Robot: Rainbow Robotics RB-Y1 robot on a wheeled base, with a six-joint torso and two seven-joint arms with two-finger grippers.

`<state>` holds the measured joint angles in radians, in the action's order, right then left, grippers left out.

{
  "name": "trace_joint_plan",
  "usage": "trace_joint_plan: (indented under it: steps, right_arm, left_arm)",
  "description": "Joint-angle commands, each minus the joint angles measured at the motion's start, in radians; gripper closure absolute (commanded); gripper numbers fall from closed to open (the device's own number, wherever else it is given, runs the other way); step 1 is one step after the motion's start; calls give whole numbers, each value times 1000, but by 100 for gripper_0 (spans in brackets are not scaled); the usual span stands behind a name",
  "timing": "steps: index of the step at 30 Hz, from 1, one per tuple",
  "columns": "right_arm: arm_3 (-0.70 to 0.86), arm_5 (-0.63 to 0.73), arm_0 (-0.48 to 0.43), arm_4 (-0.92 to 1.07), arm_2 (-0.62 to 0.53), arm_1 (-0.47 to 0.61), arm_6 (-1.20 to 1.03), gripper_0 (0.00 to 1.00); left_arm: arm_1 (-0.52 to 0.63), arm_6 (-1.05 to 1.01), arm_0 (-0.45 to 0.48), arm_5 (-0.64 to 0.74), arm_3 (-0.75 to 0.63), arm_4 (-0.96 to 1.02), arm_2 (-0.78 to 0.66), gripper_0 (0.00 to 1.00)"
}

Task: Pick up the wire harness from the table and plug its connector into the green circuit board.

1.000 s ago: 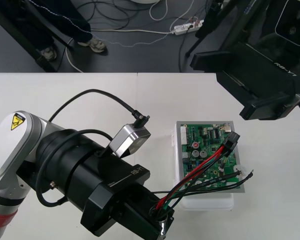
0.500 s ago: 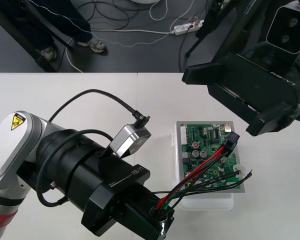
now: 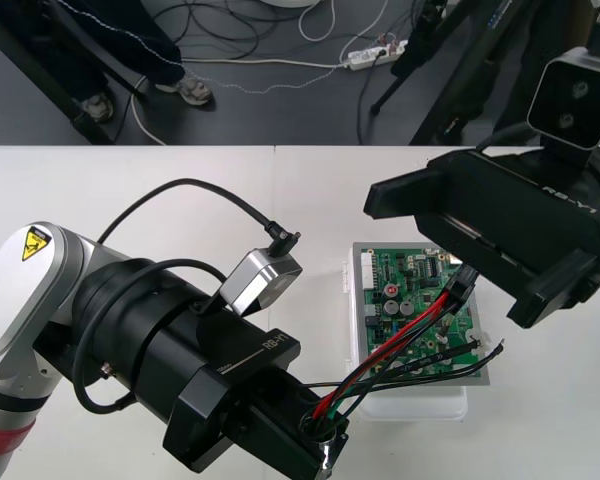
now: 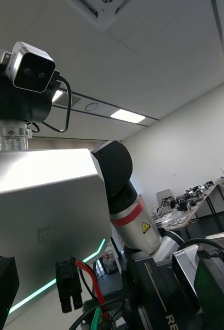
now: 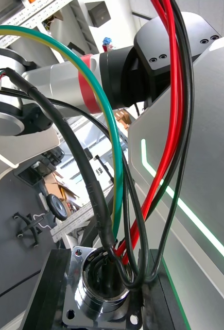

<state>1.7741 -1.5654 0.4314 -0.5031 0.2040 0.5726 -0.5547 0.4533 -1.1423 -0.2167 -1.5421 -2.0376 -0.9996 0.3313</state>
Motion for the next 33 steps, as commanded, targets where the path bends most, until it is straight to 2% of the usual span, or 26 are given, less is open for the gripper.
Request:
trace_joint_plan:
  steps: [1, 17, 31, 32, 33]
  right_arm:
    - [38, -5, -40, -2, 20, 24, -14, 0]
    - [82, -5, -49, 0, 23, -31, -1, 0]
    - [70, -5, -49, 35, 22, -14, 1, 0]
    - [70, -5, -49, 37, 22, -16, 1, 3]
    - [70, -5, -49, 37, 22, -14, -1, 28]
  left_arm:
    - [-25, -62, 0, -3, -29, -5, 18, 100]
    - [-25, -60, -1, -3, -23, -7, 18, 100]
    - [-25, -57, 0, -1, -21, -7, 17, 100]
    - [-25, -57, -1, -1, -21, -7, 18, 100]
    - [-27, -57, 0, -1, -21, -7, 17, 100]
